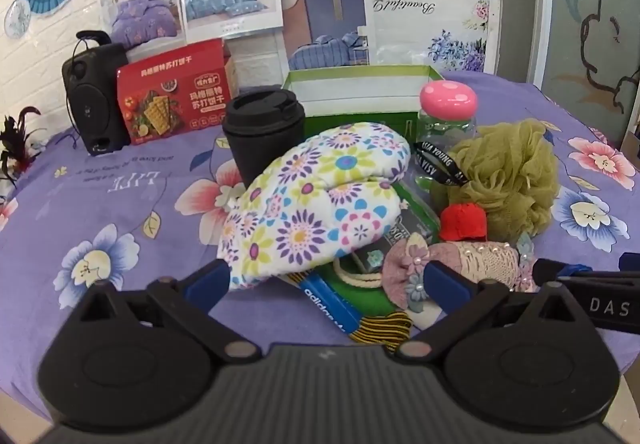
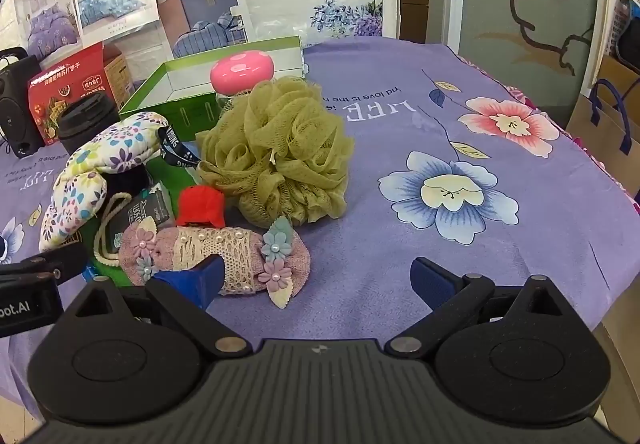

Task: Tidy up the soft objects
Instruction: 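Move the right tool toward the olive green mesh loofah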

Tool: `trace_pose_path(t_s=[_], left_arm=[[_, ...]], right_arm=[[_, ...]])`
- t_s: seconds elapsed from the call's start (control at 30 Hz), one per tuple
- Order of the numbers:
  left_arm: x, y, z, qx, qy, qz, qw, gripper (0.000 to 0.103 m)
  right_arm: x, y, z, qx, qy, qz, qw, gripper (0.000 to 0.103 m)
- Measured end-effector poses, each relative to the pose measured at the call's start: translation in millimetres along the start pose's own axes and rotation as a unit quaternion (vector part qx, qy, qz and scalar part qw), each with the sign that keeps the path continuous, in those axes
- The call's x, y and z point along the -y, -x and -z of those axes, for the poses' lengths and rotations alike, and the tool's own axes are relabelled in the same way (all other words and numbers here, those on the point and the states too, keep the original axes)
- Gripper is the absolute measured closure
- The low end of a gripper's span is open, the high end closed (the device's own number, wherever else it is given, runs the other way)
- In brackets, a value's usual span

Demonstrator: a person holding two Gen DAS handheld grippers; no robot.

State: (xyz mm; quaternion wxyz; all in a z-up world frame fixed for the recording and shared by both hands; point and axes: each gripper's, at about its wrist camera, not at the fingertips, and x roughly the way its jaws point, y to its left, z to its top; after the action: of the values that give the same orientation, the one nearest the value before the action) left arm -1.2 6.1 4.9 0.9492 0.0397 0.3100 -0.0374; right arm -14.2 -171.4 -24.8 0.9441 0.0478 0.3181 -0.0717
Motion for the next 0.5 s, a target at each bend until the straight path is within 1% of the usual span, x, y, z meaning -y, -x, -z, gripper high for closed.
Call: trace_pose_path(t_s=[0.07,0.23,0.5], left_arm=[[-2.4,-0.1,0.7,-0.001,0.006,0.005,1.0,0.0],[-3.3,-0.9,1.1,0.003,0.007,-0.006,1.0,0.0],[-2.3,-1.5,1.1,0.003,0.003,-0.009,1.0,0.0]], right_arm=[[-0.4,-0.5,0.6,0.0,0.001,0.0,1.0,0.016],[-2.0,-1.5,1.2,-0.002,0.004,0.001,1.0,0.016],[-4.6,-2.4,1.2,-0.004,0.009,0.0,1.0,0.016]])
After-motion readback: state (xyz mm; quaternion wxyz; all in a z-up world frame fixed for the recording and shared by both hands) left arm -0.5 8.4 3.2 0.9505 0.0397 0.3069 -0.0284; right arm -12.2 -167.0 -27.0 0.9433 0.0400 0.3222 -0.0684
